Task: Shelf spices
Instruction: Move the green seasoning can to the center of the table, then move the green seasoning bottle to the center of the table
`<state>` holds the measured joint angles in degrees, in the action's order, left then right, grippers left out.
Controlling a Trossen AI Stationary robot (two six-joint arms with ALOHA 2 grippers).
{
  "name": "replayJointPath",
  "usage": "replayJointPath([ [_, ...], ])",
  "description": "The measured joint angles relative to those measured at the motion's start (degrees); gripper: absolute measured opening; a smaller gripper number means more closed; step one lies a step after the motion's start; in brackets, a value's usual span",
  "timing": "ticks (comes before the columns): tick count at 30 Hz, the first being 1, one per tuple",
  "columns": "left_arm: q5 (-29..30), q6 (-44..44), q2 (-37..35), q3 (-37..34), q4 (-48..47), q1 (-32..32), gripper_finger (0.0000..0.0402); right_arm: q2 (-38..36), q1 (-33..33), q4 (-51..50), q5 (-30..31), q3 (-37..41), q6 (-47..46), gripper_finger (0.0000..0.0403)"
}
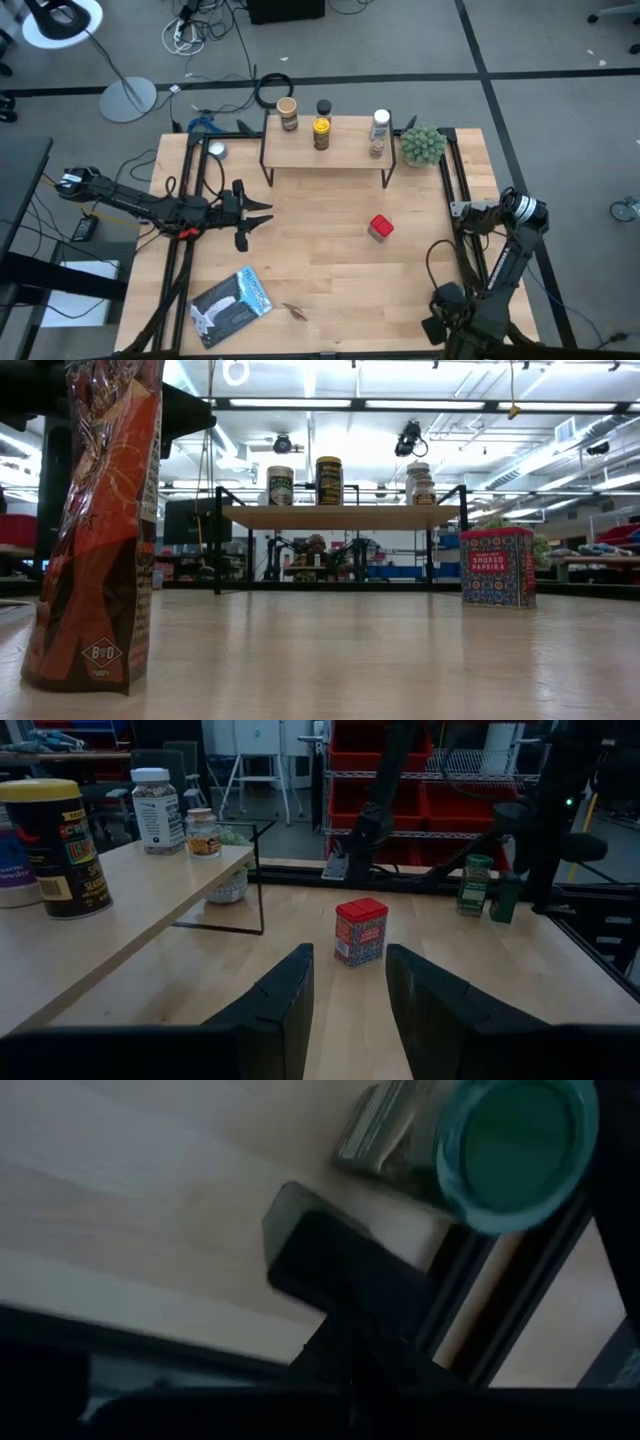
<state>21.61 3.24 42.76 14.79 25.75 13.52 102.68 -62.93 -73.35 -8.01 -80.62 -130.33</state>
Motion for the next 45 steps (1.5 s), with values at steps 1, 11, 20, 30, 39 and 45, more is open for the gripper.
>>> replayJointPath([
  [1, 0.0, 0.1, 0.0, 0.0, 0.1, 0.0, 0.0131, 0.6, 0.4, 0.0, 0.0, 0.0, 0.9, 0.0000],
  [11, 0.2, 0.4, 0.0, 0.0, 0.1, 0.0, 0.0131, 1.8, 7.1, -3.5, 9.9, -0.2, 12.7, 0.0000],
  [20, 0.2, 0.4, 0.0, 0.0, 0.6, 0.0, 0.0131, 2.2, 18.5, -4.3, 28.2, 0.1, 29.6, 0.0000],
  [30, 0.2, 0.4, 0.0, 0.0, 0.3, 0.0, 0.0131, -1.0, 20.6, -8.3, 36.2, 0.1, 31.1, 0.0000],
  [39, 0.2, 0.3, 0.0, 0.0, 0.1, 0.0, 0.0131, -6.6, 10.6, -17.1, 18.7, 0.1, 9.3, 0.0000],
  [45, 0.3, 0.0, 0.0, 0.0, 0.1, 0.0, 0.0131, -6.3, 5.6, -16.6, 0.4, 1.6, -0.1, 0.0000],
])
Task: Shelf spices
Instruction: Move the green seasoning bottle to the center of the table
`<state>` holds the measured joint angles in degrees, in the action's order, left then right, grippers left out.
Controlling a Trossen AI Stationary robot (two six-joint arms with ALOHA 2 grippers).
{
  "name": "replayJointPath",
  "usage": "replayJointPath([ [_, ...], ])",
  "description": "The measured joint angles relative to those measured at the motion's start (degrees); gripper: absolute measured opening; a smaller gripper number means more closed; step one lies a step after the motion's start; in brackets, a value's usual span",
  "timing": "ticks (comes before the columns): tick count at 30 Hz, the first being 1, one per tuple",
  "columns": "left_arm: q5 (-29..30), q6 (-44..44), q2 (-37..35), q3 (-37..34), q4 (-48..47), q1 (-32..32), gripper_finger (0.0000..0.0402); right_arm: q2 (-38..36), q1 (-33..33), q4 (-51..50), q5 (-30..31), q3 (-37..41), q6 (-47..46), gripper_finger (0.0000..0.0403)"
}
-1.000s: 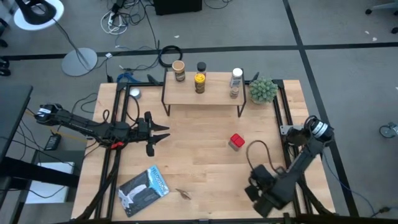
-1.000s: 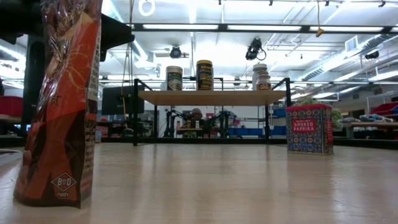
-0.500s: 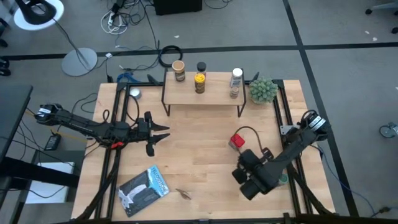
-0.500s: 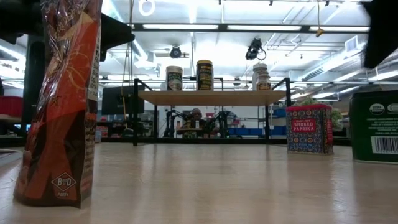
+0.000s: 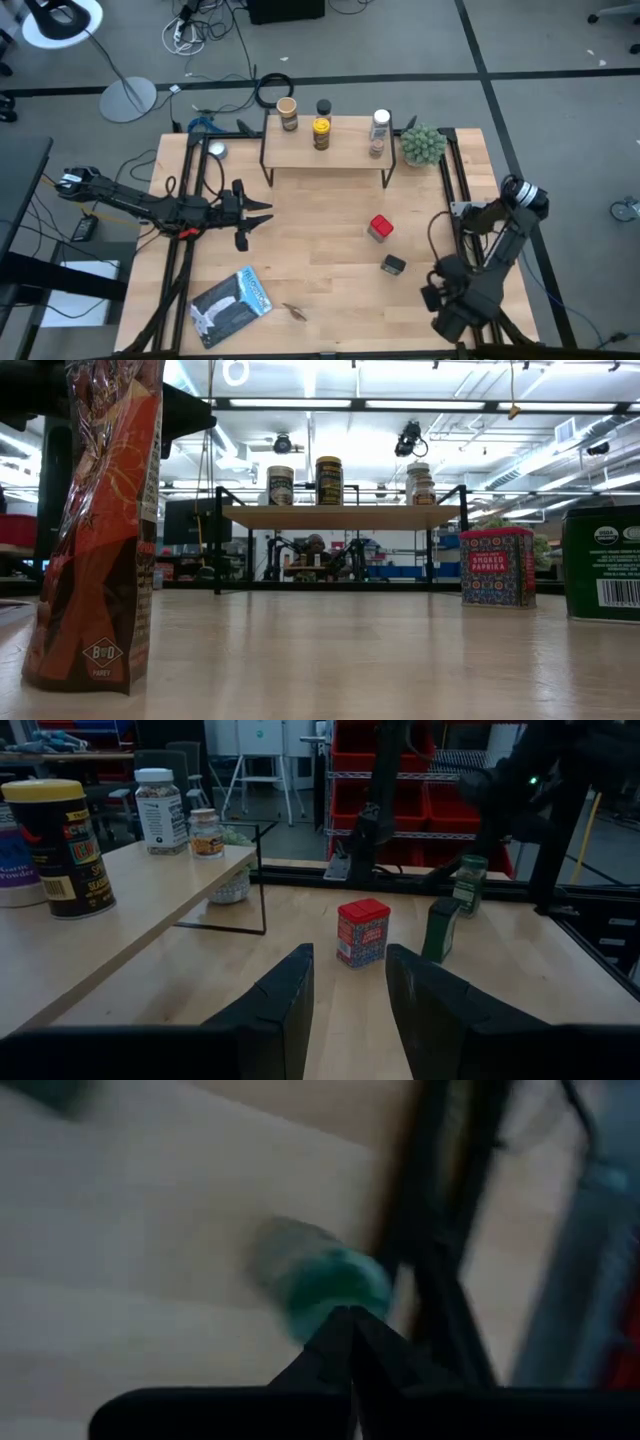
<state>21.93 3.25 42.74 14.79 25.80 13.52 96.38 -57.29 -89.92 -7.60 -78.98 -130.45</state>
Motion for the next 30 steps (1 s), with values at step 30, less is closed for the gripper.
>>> replayJointPath([
  [30, 0.1, 0.2, 0.0, 0.0, 0.0, 0.0, 0.0131, 0.1, 6.9, 24.2, 21.1, 7.2, 9.8, 0.0000],
])
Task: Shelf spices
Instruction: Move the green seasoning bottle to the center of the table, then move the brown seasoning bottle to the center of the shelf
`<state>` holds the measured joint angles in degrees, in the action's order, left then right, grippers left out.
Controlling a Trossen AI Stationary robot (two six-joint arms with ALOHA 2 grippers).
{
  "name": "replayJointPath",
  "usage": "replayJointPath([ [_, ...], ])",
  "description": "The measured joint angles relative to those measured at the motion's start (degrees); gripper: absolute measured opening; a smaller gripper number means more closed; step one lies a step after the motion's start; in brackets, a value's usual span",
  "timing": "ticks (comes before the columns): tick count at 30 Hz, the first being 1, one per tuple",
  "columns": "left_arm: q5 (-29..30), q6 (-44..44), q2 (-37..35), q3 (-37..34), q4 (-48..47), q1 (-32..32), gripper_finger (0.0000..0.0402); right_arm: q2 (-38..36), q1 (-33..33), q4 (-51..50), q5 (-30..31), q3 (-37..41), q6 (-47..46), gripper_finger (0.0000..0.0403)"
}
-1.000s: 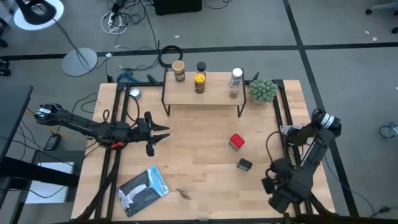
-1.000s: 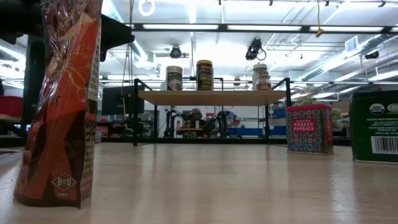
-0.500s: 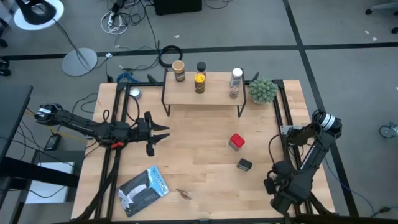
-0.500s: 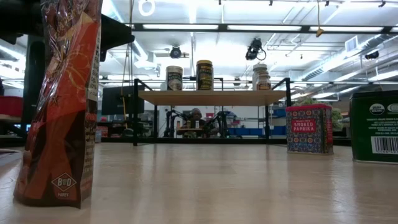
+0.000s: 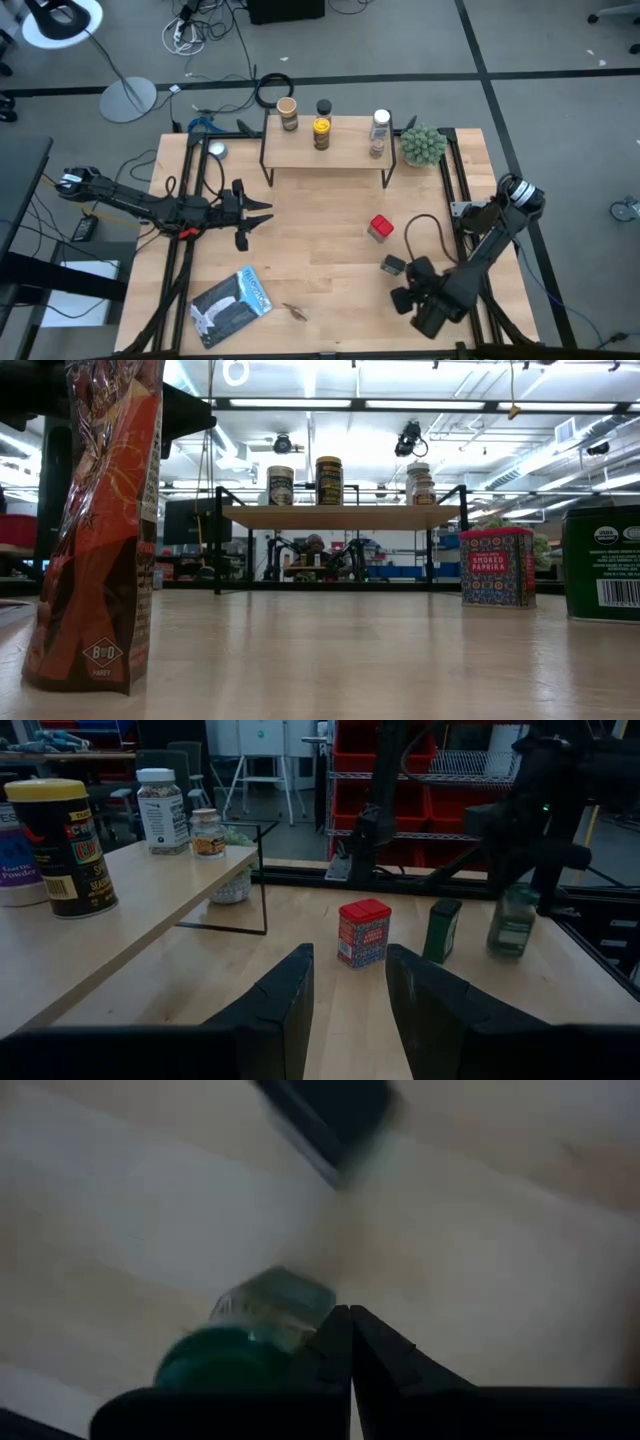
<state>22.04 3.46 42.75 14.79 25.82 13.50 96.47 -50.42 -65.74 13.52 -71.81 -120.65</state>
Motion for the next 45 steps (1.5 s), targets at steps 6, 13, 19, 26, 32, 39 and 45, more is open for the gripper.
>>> replayJointPath([
  [6, 0.0, 0.0, 0.0, 0.0, 0.0, 0.0, 0.0131, 0.0, 2.9, 1.6, 3.9, 0.0, 9.1, 0.0000],
  [13, 0.0, 0.0, 0.0, 0.0, 0.0, 0.0, 0.0131, 0.0, 1.0, -3.4, -10.3, 0.0, 1.2, 0.0000],
  [19, 0.0, 0.0, 0.0, 0.0, 0.0, 0.0, 0.0131, 0.0, -1.2, 10.3, -12.7, 0.0, 2.0, 0.0000],
  [26, 0.0, 0.1, 0.0, 0.0, 0.0, 0.0, 0.0131, 0.0, -1.2, 13.7, -3.5, 0.4, 5.9, 0.0000],
  [32, 0.0, 0.4, 0.0, 0.0, 0.0, 0.0, 0.0131, 0.0, 0.8, 21.2, -2.8, 6.3, 10.2, 0.0000],
  [39, 0.0, 0.3, 0.0, 0.0, 0.0, 0.0, 0.0131, 0.0, 4.3, 26.7, -2.6, 13.9, 14.4, 0.0000],
  [45, 0.0, 0.3, 0.0, 0.0, 0.0, 0.0, 0.0131, 0.0, 7.1, 26.4, 2.3, 15.8, 18.7, 0.0000],
])
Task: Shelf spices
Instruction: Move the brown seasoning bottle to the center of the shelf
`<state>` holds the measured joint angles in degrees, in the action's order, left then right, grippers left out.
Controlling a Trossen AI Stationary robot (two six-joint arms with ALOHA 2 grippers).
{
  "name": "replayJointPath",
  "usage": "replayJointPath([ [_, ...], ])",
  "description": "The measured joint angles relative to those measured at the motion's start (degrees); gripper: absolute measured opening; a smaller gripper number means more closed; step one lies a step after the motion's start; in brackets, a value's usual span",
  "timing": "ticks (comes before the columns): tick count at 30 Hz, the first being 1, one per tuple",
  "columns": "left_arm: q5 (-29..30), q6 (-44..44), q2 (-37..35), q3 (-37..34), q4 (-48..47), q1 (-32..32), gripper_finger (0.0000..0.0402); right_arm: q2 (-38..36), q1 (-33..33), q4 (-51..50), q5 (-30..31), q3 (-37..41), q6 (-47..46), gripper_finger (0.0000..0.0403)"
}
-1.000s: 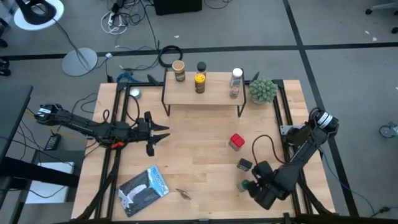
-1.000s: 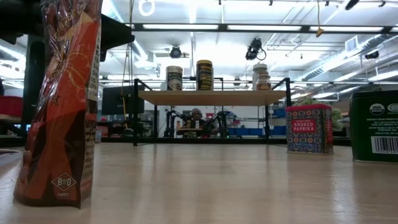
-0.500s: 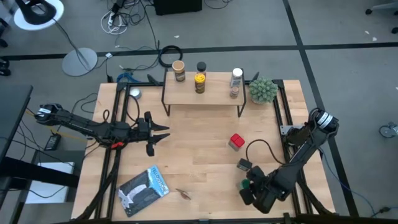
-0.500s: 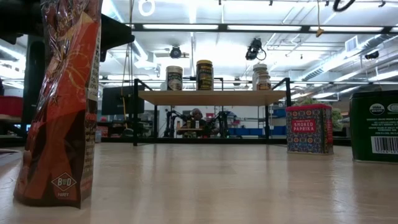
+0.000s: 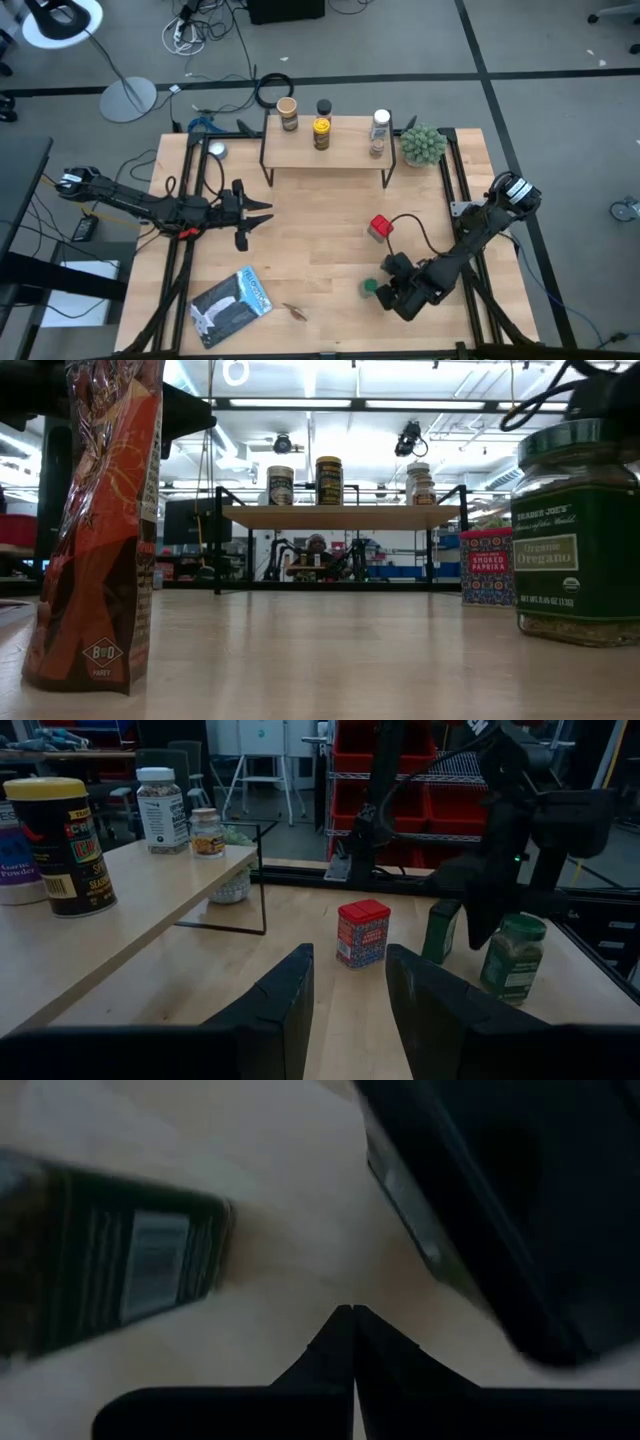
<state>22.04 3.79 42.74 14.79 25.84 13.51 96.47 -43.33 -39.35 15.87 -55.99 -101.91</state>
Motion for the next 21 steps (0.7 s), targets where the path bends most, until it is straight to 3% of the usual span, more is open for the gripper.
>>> replayJointPath([
  [7, 0.0, 0.0, 0.0, 0.0, 0.0, 0.0, 0.0131, 0.0, 0.3, -2.3, -0.9, -1.3, 1.2, 0.0000],
  [14, 0.0, -0.2, 0.0, 0.0, 0.0, 0.0, 0.0131, 0.0, -0.8, -18.2, -0.7, -9.5, 0.1, 0.0000],
  [18, 0.0, -0.2, 0.0, 0.0, 0.0, 0.0, 0.0131, 0.0, -0.8, -26.4, 3.1, -15.3, 1.3, 0.0000],
  [21, 0.0, -0.2, 0.0, 0.0, 0.0, 0.0, 0.0131, 0.0, -0.6, -35.0, 9.7, -18.5, 1.0, 0.0000],
])
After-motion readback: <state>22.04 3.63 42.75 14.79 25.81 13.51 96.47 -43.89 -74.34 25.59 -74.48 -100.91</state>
